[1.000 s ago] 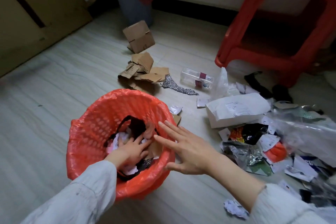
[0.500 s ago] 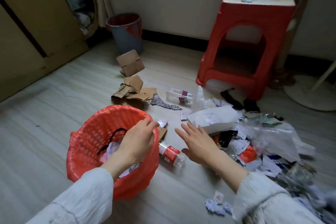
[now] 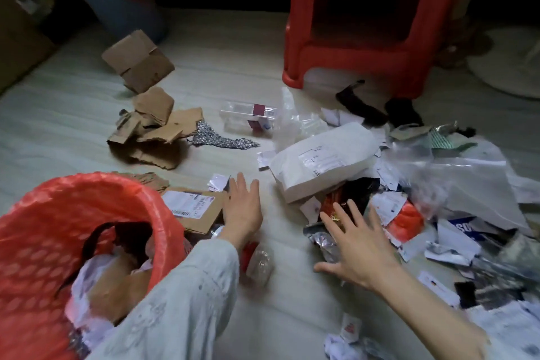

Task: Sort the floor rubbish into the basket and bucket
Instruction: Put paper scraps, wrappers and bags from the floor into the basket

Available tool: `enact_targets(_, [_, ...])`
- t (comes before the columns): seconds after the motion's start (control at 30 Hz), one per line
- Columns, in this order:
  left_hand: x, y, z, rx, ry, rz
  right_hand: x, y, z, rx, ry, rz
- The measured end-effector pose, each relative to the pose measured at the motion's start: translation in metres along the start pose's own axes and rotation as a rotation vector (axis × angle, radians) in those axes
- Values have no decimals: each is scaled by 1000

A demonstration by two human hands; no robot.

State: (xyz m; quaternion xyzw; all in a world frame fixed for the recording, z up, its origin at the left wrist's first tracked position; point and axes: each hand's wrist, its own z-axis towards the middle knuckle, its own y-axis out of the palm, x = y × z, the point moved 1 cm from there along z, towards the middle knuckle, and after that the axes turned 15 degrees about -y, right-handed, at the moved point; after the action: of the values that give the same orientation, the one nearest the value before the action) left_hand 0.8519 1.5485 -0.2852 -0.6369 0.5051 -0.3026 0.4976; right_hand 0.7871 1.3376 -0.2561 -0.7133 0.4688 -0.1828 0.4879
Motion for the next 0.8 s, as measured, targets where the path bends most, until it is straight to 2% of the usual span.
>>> enact_targets(0.13, [-8, 20, 38, -56, -52, 86, 10, 30, 7, -84, 36, 81])
enact_targets(0.33, [-13, 37, 50, -173, -223, 80, 32, 50, 3, 3, 136, 55])
enact_targets(0.47, [-5, 39, 39, 28, -8, 89, 37, 56, 8, 235, 111, -20])
enact_targets(0.57, [8, 32, 17, 98, 117, 49, 37, 43, 7, 388, 119, -48])
enact_targets(0.67, [20, 12, -12, 89, 140, -112, 32, 19, -8, 389, 148, -38])
enact_targets(0.73, [24, 0, -29, 108, 147, -300, 25, 0, -22, 349, 163, 0])
enact_targets(0.8, [23, -20, -48, 128, 160, -500, 16, -20, -38, 380, 151, 12])
